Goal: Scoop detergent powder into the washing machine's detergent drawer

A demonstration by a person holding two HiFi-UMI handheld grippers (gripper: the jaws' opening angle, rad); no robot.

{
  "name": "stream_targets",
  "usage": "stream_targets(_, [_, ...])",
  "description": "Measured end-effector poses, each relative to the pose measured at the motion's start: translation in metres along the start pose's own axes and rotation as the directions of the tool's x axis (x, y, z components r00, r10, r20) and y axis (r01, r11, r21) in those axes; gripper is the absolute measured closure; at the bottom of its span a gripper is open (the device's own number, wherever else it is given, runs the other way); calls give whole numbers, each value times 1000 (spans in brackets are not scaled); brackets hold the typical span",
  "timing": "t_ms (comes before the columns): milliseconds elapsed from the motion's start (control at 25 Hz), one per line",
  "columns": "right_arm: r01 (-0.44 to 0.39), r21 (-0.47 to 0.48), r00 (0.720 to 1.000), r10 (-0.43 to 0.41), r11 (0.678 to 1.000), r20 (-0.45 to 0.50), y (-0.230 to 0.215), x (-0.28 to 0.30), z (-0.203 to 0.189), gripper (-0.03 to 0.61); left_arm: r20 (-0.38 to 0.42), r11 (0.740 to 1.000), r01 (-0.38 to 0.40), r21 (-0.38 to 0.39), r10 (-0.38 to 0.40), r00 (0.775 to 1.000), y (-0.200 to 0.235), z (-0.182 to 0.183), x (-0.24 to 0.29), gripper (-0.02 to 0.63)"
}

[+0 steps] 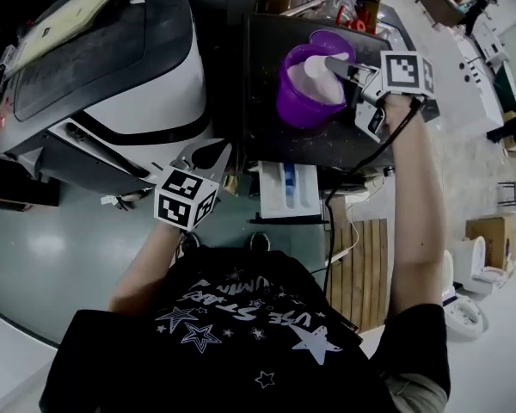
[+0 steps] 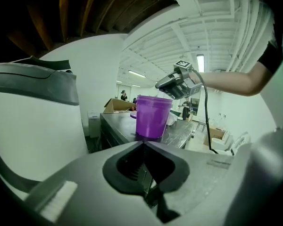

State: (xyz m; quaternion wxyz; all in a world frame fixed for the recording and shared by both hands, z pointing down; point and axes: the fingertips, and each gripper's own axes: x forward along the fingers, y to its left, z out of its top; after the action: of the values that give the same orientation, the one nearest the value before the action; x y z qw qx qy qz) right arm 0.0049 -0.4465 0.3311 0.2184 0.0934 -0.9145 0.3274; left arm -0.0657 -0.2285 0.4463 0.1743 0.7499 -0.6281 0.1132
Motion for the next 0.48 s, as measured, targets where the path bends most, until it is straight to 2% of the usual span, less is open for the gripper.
stream_targets(160, [-109, 85, 986, 96, 990, 140, 15, -19, -2, 543, -9, 1000, 25, -2, -25, 1000, -4, -5, -1, 614])
stream_targets(320, [-177, 156, 960, 135, 972, 247, 27, -41, -15, 543, -26, 999, 48, -1, -48, 999, -12, -12, 0, 614])
stream_targets(480, [-222, 174, 939, 162, 959, 304, 36, -63, -37, 543, -53, 997, 76, 0, -76, 996, -24, -21, 1, 614])
